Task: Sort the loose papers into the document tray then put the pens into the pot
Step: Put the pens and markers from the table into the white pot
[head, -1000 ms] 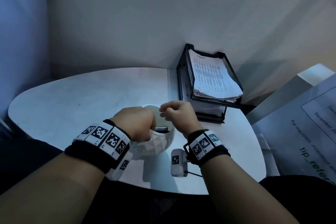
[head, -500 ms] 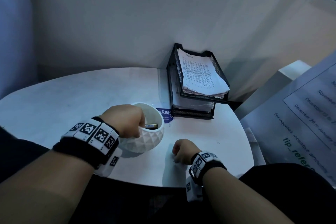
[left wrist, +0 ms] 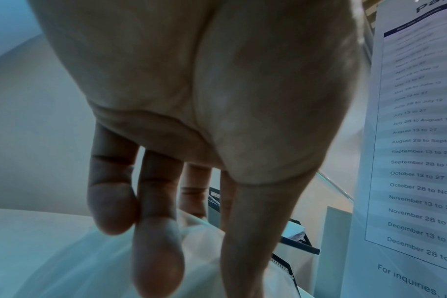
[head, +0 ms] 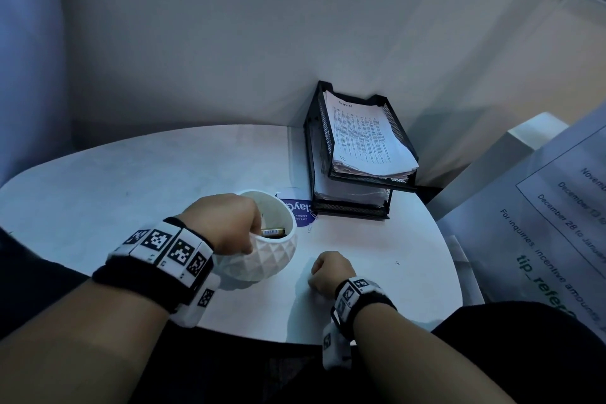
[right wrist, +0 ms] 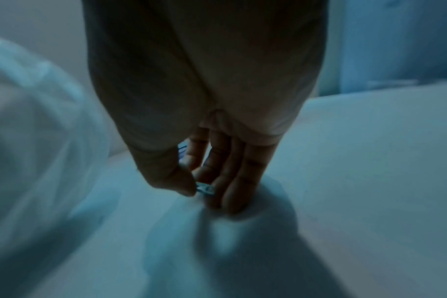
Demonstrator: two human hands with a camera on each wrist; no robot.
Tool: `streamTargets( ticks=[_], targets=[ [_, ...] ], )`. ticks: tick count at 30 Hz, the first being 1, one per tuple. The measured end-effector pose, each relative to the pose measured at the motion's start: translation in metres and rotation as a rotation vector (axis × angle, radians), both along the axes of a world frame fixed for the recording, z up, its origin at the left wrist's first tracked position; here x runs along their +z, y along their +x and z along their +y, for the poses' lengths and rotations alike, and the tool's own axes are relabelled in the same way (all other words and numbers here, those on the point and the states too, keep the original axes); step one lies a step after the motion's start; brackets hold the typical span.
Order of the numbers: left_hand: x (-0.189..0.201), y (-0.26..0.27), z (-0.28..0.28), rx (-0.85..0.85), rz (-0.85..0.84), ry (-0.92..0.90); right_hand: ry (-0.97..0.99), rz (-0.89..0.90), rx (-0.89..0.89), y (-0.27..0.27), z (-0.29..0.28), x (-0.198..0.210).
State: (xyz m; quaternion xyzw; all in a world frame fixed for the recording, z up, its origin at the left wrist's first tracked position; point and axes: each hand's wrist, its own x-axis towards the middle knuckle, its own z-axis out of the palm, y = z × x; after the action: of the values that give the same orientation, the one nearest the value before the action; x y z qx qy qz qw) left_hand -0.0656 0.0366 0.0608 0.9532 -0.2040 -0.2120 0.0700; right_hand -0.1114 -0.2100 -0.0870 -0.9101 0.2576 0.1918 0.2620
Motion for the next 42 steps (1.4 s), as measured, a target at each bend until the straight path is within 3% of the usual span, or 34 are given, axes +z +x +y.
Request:
streamTargets(
  ticks=[4,6,12,18,31,34,38,42],
  targets=[
    [-0.002,-0.001,0.003,0.008,0.011,-0.005,0.610,-0.187,-0.429,0.012,-0.001,-0.004],
    [-0.003,-0.001,0.003,0.003,0.013,-0.007,0.697,-0.259,-0.541,0.022,-0.004,-0.005],
    [-0.006,0.004,0.003,0.007,0.002,-0.011,0.541,-0.302,-0.595,0.060,-0.017,-0.016],
    [-0.010,0.007,0.004,0.019,0.009,0.005,0.104,-0.277,-0.346,0.087,-0.017,-0.027],
    [-0.013,0.010,0.005,0.045,0.042,-0.003,-0.051,-0.050,0.010,0.090,-0.010,-0.020],
    [-0.011,0.007,0.007,0.044,0.039,-0.013,0.126,-0.111,-0.067,0.083,-0.012,-0.020],
    [-0.010,0.005,0.010,0.044,0.029,-0.021,0.713,-0.315,-0.590,0.079,-0.021,-0.017],
    [-0.008,0.004,0.011,0.038,0.026,-0.018,0.858,-0.376,-0.768,0.081,-0.026,-0.016]
  ],
)
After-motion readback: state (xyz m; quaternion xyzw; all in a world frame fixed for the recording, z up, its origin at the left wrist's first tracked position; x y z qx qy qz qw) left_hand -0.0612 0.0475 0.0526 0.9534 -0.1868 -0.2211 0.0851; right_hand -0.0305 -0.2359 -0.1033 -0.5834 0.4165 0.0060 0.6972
